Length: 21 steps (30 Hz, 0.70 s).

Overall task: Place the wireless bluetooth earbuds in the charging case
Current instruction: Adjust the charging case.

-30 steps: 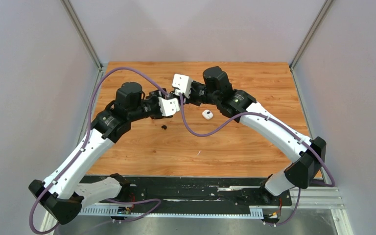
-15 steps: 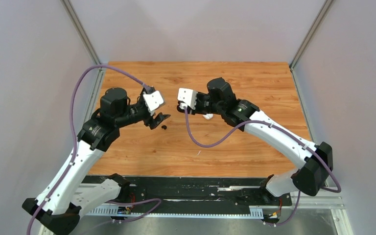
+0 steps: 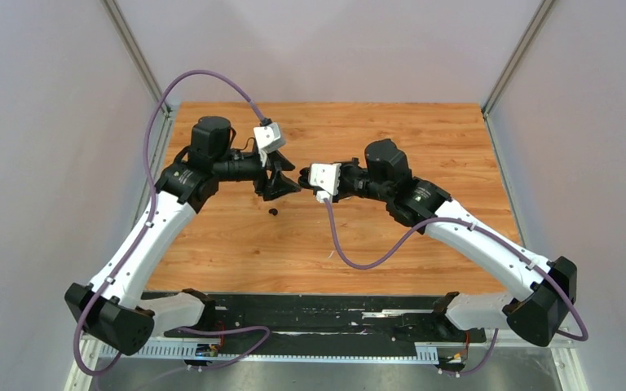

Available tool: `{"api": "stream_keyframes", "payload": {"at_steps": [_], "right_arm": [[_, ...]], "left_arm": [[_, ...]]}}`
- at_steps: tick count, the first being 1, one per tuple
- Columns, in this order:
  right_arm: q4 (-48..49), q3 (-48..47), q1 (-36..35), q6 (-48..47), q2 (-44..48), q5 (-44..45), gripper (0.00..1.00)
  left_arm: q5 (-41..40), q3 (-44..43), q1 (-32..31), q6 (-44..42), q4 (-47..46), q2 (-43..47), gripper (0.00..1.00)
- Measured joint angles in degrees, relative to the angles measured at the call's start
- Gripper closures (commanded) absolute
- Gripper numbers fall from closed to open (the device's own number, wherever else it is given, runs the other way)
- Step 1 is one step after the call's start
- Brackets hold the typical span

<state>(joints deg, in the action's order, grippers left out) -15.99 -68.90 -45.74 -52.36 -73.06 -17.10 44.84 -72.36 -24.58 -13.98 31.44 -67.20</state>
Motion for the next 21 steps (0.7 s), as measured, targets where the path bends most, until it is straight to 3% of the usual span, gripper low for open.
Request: {"api": "stream_keyframes", "payload": {"at_steps": [6,21], "right_arm": [[0.72,0.72,0.0,-1.95,0.02,-0.55,1.0],[2.19,4.15,-0.11,-8.9,1.75,-4.72,1.0]], "left_arm": [[6.47,-2.38,0.37,0.17,0.79,-2.95,0.3],[10.23,-5.03,2.29,5.84,-1.11,-8.31,0.51]]}}
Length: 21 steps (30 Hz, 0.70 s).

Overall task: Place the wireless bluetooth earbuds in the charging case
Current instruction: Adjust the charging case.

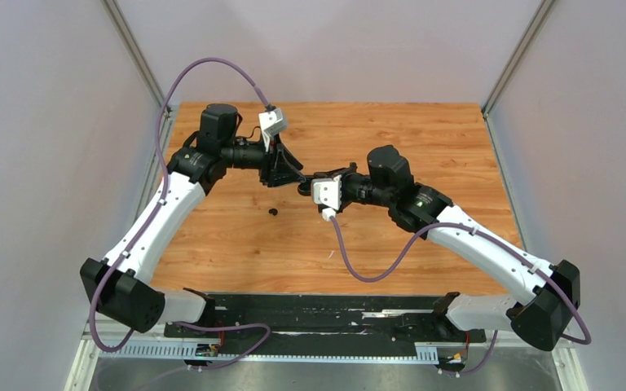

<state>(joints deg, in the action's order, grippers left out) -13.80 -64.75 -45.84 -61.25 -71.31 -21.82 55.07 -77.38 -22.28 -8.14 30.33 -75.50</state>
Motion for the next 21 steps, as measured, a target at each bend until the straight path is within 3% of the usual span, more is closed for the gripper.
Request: {"api": "stream_keyframes", "payload": {"at_steps": [8,21], "right_arm": [[1.07,0.26,-0.52,-2.47,0.72,-1.73,1.0],[2.14,0.87,-0.59,-4.52,0.96,-2.25,1.0]], "left_arm": [[1.66,-1.66,0.04,0.11,2.05,-2.36,0.48],[4.57,-3.98,0.04,-1.31,6.21,-5.53,0.77]]}}
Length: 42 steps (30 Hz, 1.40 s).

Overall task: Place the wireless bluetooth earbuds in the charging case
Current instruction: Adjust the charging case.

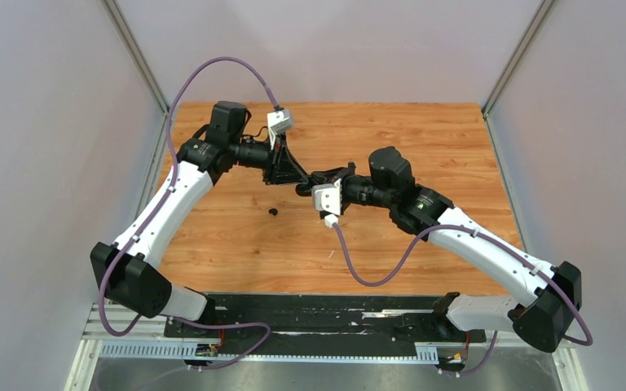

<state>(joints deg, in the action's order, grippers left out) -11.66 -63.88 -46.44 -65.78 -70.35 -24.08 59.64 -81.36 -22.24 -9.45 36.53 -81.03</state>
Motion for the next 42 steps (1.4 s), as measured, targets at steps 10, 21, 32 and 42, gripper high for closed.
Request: {"api": "stream_keyframes", "payload": {"at_steps": [10,21,32,42], "right_arm": [[0.24,0.13,-0.04,-0.48,0.0,-0.17,1.0],[0.63,-0.04,-0.04,1.51,-0.07,2.1,0.7],[0.42,-6.75,1.11,15.54,-0.74,6.64,0.26],[-2.99,-15.52,4.0,43.34,-6.71,6.49,0.11]], "left_arm": [[1.18,-0.2,0.13,-0.37,0.57,-0.15,0.99],[0.24,-0.44,0.2,-1.6,0.57,0.02,1.0],[-9.29,0.17,0.2,-6.51,-1.25,6.36,1.0],[-15.26,3.67,0.2,-8.39,-6.43,11.3,1.0]]}}
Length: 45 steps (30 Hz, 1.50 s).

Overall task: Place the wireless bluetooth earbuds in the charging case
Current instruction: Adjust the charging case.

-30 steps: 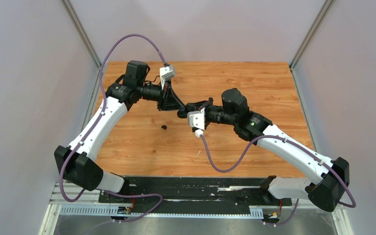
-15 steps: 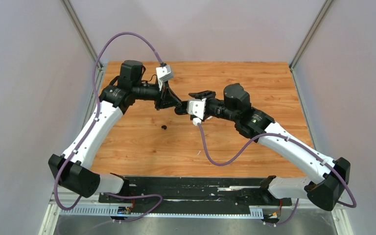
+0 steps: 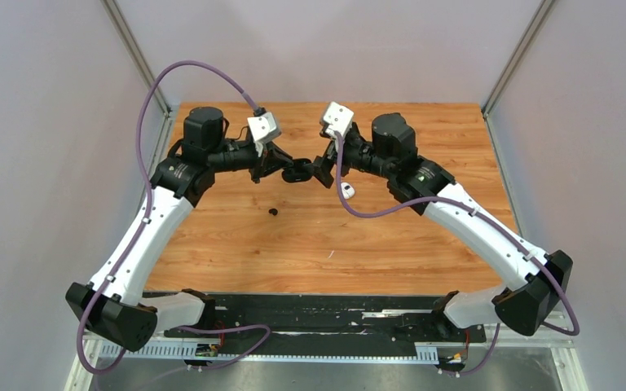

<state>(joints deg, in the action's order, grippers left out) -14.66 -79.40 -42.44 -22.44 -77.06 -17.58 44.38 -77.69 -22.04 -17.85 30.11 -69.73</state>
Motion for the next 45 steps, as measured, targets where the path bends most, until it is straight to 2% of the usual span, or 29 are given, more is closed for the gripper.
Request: {"api": "stream_keyframes", "payload": {"at_steps": [7,16,21,23,25,27,28,30,32,35,38,40,43,45], "right_arm": [[-1.03,-0.59,1.55,9.92,-1.88,-3.43,0.15],[-1.31,-0.94,8.74,23.1,-3.69,-15.69,0.02],[-0.85,-1.95,9.07,27.43,-6.97,-20.13,0.03],[-0.81,-2.32,8.98,28.02,-7.96,-22.12,0.09],[-0.81,-2.38,8.96,28.17,-8.44,-23.89,0.21],[-0.72,-2.38,8.96,28.2,-8.5,-25.05,0.38],[-0.55,-2.38,8.98,28.28,-8.5,-25.62,0.53],[-0.02,-2.36,8.94,27.93,-8.5,-26.75,0.7],[0.57,-2.27,8.87,28.02,-8.48,-28.22,0.73],[1.09,-2.25,8.74,27.78,-8.46,-29.18,0.6],[1.66,-2.08,8.72,27.19,-8.46,-29.35,0.58],[1.73,-2.05,8.74,27.04,-8.46,-29.44,0.64],[2.12,-2.05,8.74,26.88,-8.46,-29.7,0.82],[2.14,-2.05,8.74,26.97,-8.48,-30.49,0.84]], "left_arm": [[-0.57,1.33,-0.02,-1.84,-0.37,0.44,1.0],[-2.29,3.19,-0.83,-6.6,-1.31,3.74,1.0],[-3.93,4.68,-2.32,-9.22,-1.53,5.18,1.0],[-4.59,5.14,-2.62,-9.73,-1.66,5.2,1.0],[-5.16,5.55,-2.75,-9.84,-1.79,5.22,1.0],[-5.77,5.79,-2.73,-9.84,-2.1,5.22,1.0],[-5.95,5.79,-2.73,-9.81,-2.21,5.22,1.0],[-5.9,5.79,-2.73,-9.79,-2.56,5.22,1.0],[-6.1,5.79,-2.73,-9.73,-2.75,5.22,1.0],[-5.99,5.81,-2.69,-9.64,-2.71,5.22,1.0],[-5.51,5.81,-2.71,-9.51,-2.71,5.22,1.0],[-5.05,5.81,-2.71,-9.33,-2.71,5.22,1.0],[-3.76,5.81,-2.69,-8.68,-2.78,5.22,1.0],[-3.45,5.81,-2.69,-8.13,-2.97,5.22,1.0]]}}
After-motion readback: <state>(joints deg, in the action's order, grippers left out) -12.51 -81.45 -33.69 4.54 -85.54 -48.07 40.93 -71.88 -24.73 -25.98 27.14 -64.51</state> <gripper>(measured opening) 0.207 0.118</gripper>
